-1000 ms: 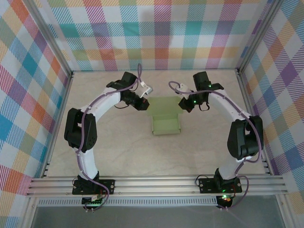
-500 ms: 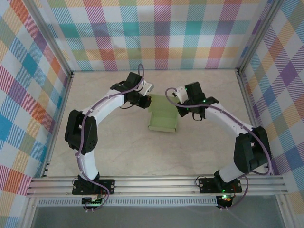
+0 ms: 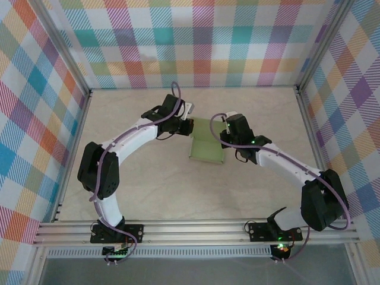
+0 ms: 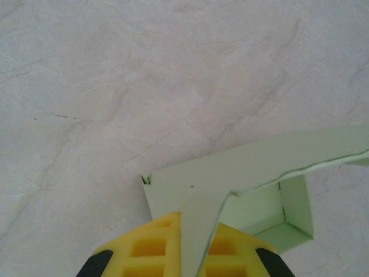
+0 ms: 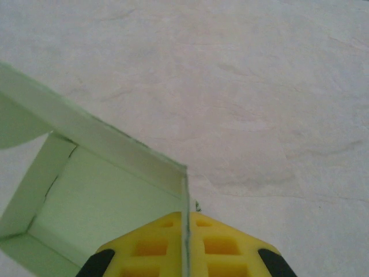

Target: Fold the paper box

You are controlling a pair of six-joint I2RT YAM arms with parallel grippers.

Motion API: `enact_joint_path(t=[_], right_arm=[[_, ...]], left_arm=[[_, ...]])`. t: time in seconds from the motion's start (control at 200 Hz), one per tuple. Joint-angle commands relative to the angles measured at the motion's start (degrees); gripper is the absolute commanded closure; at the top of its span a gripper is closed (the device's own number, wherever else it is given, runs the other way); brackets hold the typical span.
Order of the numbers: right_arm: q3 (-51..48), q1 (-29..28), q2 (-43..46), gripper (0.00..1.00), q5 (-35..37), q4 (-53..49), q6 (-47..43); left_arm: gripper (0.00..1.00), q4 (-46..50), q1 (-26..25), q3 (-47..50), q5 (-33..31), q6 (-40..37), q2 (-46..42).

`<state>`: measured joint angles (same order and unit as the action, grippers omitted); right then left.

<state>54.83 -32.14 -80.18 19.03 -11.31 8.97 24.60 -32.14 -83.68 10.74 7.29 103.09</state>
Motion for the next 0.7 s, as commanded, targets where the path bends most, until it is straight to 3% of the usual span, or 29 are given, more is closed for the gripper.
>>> enact_joint_path(t=[0.0,0.215,0.695], right_arm=[[-0.7,-0.8,1.3,1.0,3.8,6.9,10.0],[-1.5,-1.2,1.1,1.0,6.5,8.3,16.3],[-6.6,-2.0,-1.8,1.0,7.5,18.1,18.1]], left_arm=[[1.0,-3.0,-2.3,2.0,-4.0,4.6,-3.0],[1.0,-4.8,-4.5,3.6,-8.4,8.2,-4.1],[1.0,-12.2,-6.8,8.1,-14.2,12.5,-4.0]])
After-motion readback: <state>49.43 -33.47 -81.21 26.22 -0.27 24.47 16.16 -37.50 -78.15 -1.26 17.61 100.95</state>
